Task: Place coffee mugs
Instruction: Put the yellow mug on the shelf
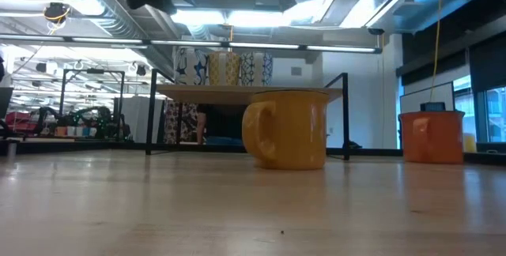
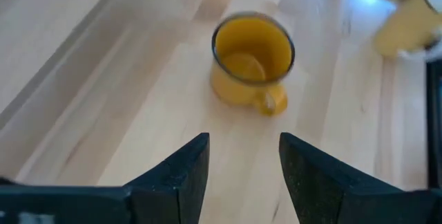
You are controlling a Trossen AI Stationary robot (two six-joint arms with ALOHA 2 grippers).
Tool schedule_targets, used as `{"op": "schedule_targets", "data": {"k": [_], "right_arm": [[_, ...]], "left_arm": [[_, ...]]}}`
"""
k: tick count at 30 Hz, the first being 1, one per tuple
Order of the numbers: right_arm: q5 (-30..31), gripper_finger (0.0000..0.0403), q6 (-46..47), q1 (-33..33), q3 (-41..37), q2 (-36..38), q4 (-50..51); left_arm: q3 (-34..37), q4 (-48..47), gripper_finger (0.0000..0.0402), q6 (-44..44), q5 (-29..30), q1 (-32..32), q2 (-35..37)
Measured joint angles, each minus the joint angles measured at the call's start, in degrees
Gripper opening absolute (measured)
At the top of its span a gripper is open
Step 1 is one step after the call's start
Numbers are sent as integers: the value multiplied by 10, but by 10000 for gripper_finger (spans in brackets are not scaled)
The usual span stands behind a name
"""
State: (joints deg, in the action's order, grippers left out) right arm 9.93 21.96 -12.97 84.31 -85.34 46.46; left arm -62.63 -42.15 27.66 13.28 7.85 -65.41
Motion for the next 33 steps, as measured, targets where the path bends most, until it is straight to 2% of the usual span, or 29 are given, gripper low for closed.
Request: {"op": "schedule_targets", "data": {"k": [4,8,11,13,17,23,33], "right_arm": [[21,193,9,-23,-115,100,-25],[24,193,34,-34,-238,192,-98],[21,193,48,-33,-303,244,-148],[13,193,49,-32,-332,266,-160],[10,193,45,-31,-357,290,-165],[3,193,13,-31,-365,293,-159],[-5,193,-13,-31,-365,293,-159]], "left_arm": [[0,63,169,55,95,67,-56],[0,122,169,96,220,127,-125],[0,160,169,99,317,161,-187],[0,192,169,111,359,174,-226],[0,259,169,154,360,177,-295],[0,305,169,229,359,172,-362],[0,367,169,215,294,138,-420]]}}
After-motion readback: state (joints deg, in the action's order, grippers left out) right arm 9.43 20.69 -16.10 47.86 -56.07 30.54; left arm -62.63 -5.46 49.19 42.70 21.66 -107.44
